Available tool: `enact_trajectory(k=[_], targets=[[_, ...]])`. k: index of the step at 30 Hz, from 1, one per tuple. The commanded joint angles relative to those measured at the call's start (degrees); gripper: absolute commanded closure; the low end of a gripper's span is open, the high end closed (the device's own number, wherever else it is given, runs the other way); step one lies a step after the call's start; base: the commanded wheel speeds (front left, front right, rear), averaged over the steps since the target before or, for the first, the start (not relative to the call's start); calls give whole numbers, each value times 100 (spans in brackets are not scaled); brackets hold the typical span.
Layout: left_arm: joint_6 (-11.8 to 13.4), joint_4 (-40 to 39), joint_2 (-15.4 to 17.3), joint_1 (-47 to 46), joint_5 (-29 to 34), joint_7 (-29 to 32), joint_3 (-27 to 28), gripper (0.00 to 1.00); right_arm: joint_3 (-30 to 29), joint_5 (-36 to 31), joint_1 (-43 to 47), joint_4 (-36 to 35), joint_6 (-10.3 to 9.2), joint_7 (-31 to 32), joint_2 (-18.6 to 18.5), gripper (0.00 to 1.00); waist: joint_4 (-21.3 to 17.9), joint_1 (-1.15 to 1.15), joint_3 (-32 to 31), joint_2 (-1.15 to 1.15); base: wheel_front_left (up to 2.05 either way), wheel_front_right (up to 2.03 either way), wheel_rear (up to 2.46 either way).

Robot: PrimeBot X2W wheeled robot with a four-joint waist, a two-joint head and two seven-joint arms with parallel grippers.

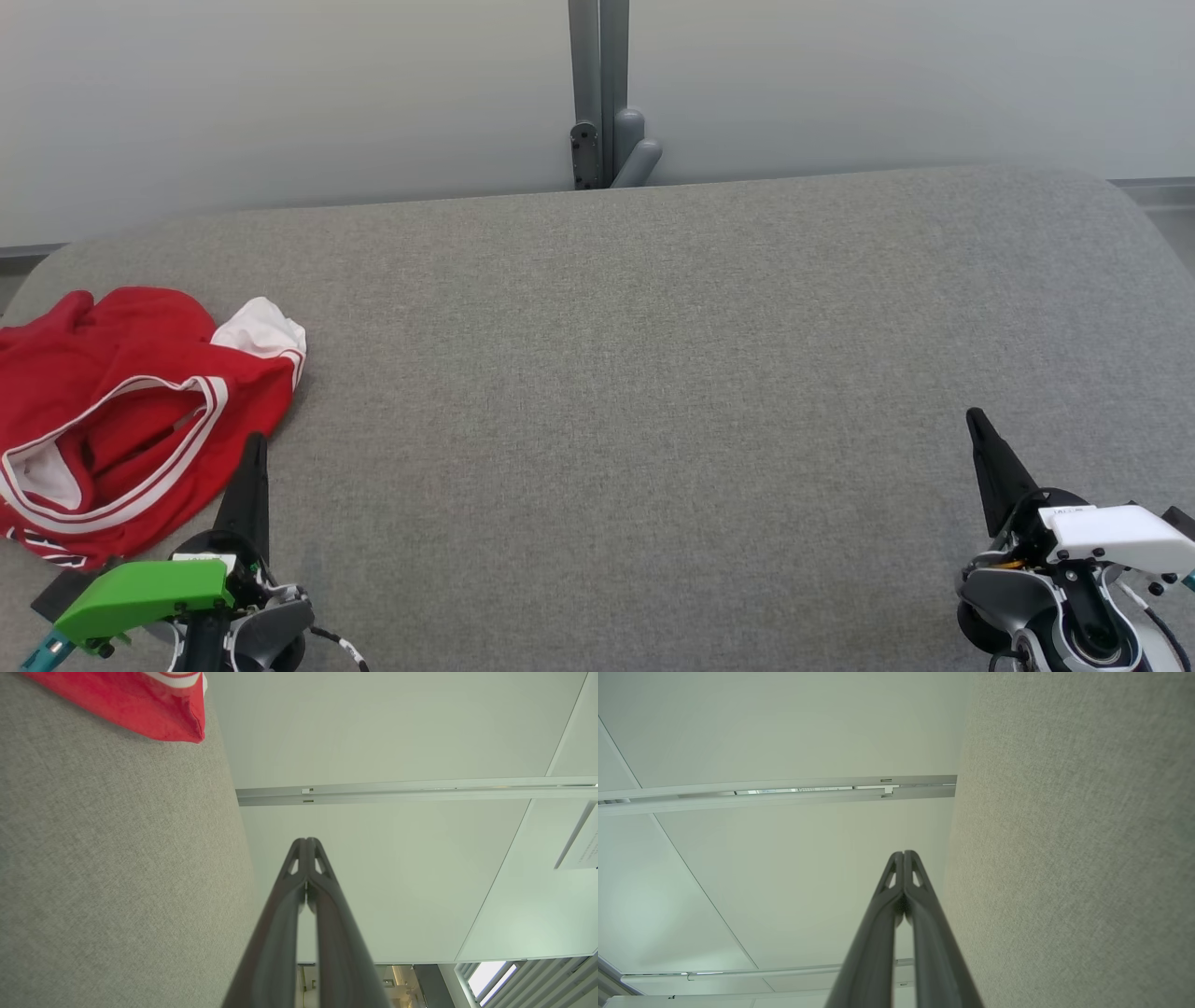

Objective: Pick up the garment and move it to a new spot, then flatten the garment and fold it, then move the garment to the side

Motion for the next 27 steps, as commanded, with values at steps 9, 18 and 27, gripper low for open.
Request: enact_trajectory(k=[9, 18, 27], targets=[[-25, 2, 32, -93, 7, -5, 28, 100, -3, 45, -49, -19, 2, 21, -29, 100, 0, 0, 0, 63, 0, 0, 0], [6, 38, -12, 110, 21, -128, -86, 0, 92, -52, 115, 33, -1, -141, 25, 0, 3, 0, 2, 2, 0, 0, 0], [4, 7, 20, 161, 422, -387, -221, 0, 222, -894, 180, -105, -1, -400, -18, 0, 7, 0, 10, 7, 0, 0, 0]])
